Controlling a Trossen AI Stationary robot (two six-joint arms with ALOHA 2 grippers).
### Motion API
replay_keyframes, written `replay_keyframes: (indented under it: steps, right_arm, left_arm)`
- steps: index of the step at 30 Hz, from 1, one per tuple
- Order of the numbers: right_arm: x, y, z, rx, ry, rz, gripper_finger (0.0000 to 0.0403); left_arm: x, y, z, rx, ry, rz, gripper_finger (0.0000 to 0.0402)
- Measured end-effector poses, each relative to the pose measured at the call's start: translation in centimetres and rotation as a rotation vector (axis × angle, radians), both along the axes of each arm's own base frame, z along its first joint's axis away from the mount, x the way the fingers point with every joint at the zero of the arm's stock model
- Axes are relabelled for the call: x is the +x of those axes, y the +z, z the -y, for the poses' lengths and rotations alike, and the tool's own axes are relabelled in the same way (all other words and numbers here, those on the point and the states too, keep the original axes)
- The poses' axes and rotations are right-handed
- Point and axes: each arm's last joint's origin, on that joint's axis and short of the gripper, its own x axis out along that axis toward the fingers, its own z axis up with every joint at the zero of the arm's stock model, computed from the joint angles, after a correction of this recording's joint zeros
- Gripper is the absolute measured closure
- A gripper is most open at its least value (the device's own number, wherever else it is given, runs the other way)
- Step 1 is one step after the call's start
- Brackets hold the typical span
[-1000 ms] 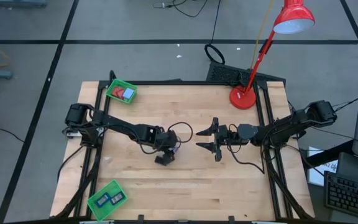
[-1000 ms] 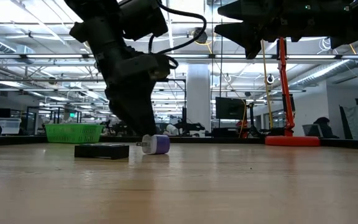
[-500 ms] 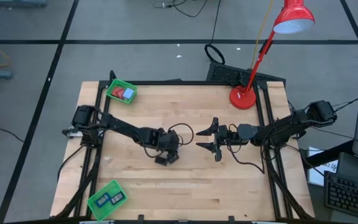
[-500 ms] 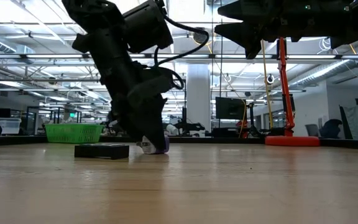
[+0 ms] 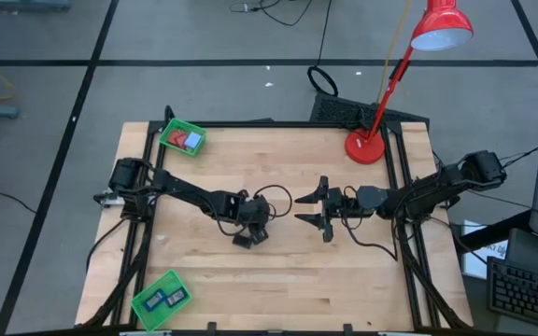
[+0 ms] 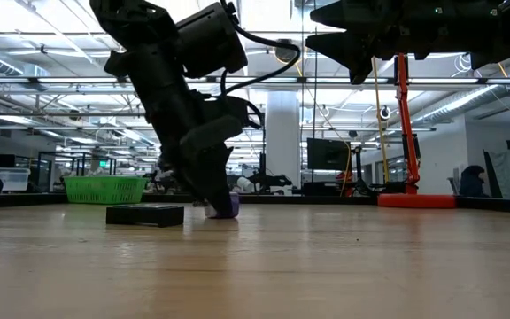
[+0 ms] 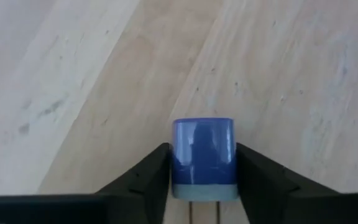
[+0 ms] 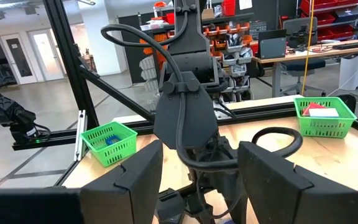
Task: Pick & Place Office items
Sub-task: Put the blue charger adapter into the top green basket
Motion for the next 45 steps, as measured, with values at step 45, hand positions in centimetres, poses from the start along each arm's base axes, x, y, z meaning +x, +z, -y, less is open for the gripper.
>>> replay_keyframes:
  steps: [45]
  right_arm:
    - [0.0, -0.1, 0.0, 0.044, -0.001, -0.013, 0.0206]
  left_arm:
    - [-19.9, 7.4, -8.3, 0.295, 0.629, 0.32, 0.0265]
